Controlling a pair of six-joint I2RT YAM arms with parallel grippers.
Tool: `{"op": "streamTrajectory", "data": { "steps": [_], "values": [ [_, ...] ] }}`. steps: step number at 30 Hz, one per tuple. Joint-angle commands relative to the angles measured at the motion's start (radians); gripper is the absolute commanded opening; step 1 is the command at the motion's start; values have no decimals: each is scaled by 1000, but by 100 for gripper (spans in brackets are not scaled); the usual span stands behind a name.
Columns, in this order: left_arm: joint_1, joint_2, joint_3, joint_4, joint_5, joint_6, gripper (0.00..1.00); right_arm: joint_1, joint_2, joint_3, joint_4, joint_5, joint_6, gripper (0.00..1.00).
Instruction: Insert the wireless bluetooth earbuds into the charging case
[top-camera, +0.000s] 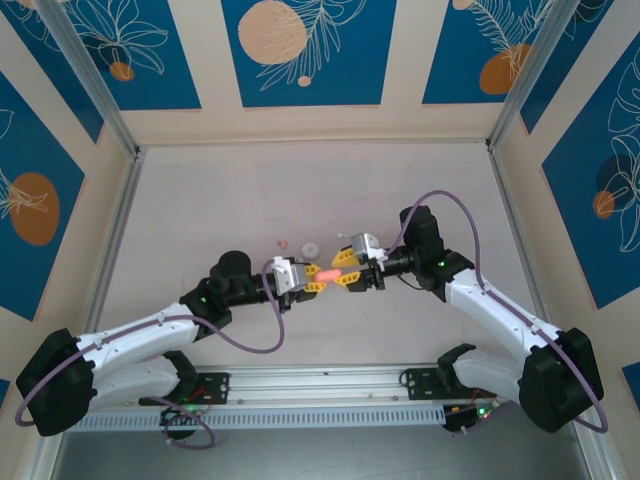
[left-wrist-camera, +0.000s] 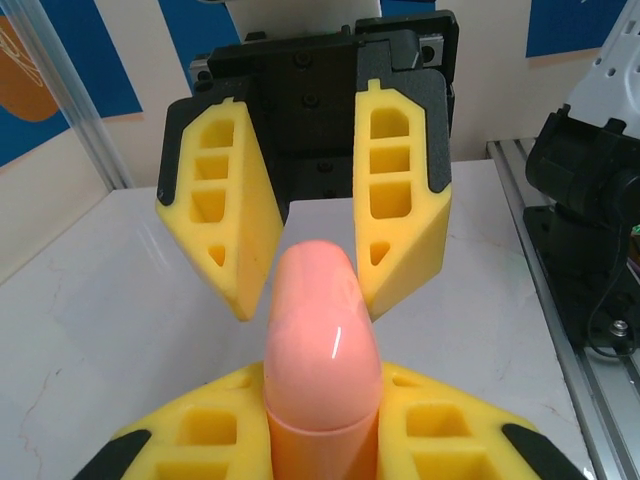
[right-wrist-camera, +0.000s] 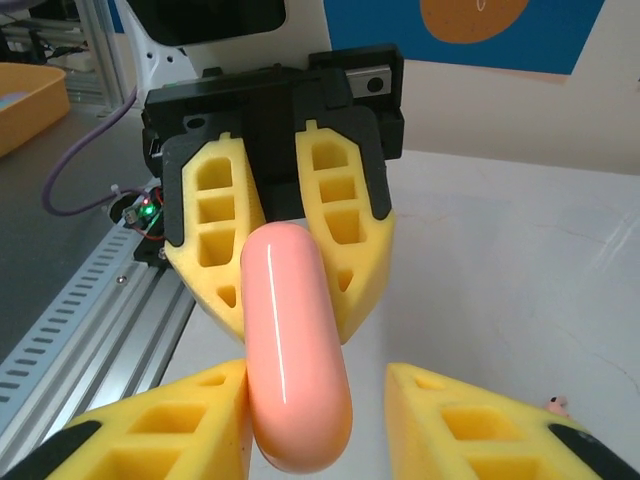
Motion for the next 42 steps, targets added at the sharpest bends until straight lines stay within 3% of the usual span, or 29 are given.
{"op": "streamTrajectory", "data": {
  "steps": [1,20,24,31,36,42],
  "values": [
    [-15,0,12,-26,91,31,20,-33,-22,-8,84,49,43,38],
    [-13,14,-4,1,26,4,18,-54,-64,-43,122,50,103,41],
    [-1,35,-38,68,-37,-42,17,-58,-80,-36,123,37,140,44],
    [63,85,-100,214,-43,-155,17,-65,-91,-3,74,64,218,47],
    [109,106,-126,235,-97,-213,16,-66,-57,79,-70,269,385,47],
    [125,82,-148,173,-182,-242,16,-72,114,279,-426,679,691,46]
  ]
}}
